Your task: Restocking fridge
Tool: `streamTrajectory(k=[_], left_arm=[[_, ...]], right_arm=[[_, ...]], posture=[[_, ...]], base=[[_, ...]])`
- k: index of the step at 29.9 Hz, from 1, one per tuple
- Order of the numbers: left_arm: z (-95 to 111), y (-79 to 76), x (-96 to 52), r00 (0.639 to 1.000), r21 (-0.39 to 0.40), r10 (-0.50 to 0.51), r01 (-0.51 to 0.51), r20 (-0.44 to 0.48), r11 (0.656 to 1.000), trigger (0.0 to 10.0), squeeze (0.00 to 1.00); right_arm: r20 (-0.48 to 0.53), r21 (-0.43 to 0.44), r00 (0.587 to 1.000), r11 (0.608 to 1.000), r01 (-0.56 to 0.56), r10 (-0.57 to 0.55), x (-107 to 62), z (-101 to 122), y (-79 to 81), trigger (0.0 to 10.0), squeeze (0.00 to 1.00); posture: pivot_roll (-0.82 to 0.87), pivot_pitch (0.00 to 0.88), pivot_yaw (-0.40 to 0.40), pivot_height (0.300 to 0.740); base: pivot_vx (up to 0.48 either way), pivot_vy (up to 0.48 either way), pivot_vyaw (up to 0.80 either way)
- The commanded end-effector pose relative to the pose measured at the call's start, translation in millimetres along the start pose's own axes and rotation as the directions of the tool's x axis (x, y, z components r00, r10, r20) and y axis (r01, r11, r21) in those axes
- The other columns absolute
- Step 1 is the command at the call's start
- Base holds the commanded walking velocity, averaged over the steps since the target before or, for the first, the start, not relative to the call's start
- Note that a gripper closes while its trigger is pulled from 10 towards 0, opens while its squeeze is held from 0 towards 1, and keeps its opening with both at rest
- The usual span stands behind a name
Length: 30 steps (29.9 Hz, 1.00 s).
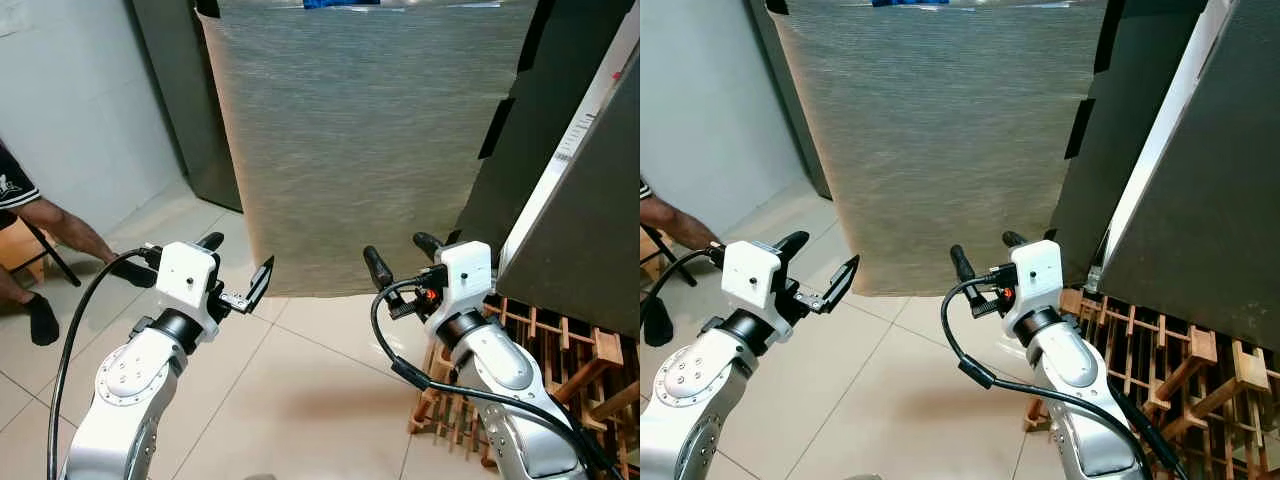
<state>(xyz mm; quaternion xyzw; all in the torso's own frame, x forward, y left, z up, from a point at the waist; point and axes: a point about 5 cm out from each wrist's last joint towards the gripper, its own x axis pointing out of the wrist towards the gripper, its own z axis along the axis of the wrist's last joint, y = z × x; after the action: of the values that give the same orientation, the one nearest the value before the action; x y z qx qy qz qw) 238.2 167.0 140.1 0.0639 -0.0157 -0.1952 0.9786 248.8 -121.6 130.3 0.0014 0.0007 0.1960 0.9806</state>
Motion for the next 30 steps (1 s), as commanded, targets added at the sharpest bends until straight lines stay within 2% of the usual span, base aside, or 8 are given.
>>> streamTrajectory(k=[1, 4, 9, 25, 28, 30], left_arm=[[4.2, 0.4, 2.6, 1.0, 0.016, -0.009, 0.009, 0.009, 1.0, 10.0, 0.0], [3.9, -1.1, 3.1, 1.0, 0.0, -0.01, 0.01, 0.007, 1.0, 10.0, 0.0], [9.8, -5.0, 4.2, 0.999, 0.036, -0.037, 0.036, 0.03, 0.999, 10.0, 0.0], [10.6, -5.5, 3.4, 0.999, 0.04, -0.038, 0.037, 0.03, 0.999, 10.0, 0.0], [6.5, -3.8, 3.9, 1.0, 0.004, -0.029, 0.029, 0.003, 1.0, 10.0, 0.0], [7.3, -4.4, 3.8, 0.999, -0.003, -0.045, 0.045, 0.018, 0.999, 10.0, 0.0]], right_arm=[[-0.023, -0.007, 0.999, 1.0, 0.028, -0.028, 0.2, -2.5, -5.3, 10.0, 0.0], [-0.036, -0.021, 0.998, 0.998, 0.053, -0.054, 1.5, -3.8, -8.5, 10.0, 0.0], [-0.036, -0.022, 0.997, 0.998, 0.066, -0.066, 2.1, -3.5, -10.1, 10.0, 0.0], [-0.041, -0.027, 0.997, 0.997, 0.068, -0.069, 2.5, -4.1, -10.0, 10.0, 0.0], [-0.042, -0.028, 0.997, 0.997, 0.067, -0.068, 2.4, -4.2, -9.7, 10.0, 0.0], [-0.042, -0.028, 0.997, 0.997, 0.066, -0.068, 2.3, -4.2, -9.6, 10.0, 0.0]], posture=[[0.06, 0.0, 0.05, 0.74], [0.06, 0.0, 0.049, 0.74], [0.06, 0.0, 0.049, 0.74], [0.06, 0.0, 0.046, 0.74], [0.06, 0.0, 0.046, 0.74], [0.06, 0.0, 0.046, 0.74]], base=[[0.0, 0.0, 0.0], [0.0, 0.0, 0.0], [0.0, 0.0, 0.0], [0.0, -0.383, 0.0], [0.0, 0.0, 0.0], [0.0, 0.347, 0.0]])
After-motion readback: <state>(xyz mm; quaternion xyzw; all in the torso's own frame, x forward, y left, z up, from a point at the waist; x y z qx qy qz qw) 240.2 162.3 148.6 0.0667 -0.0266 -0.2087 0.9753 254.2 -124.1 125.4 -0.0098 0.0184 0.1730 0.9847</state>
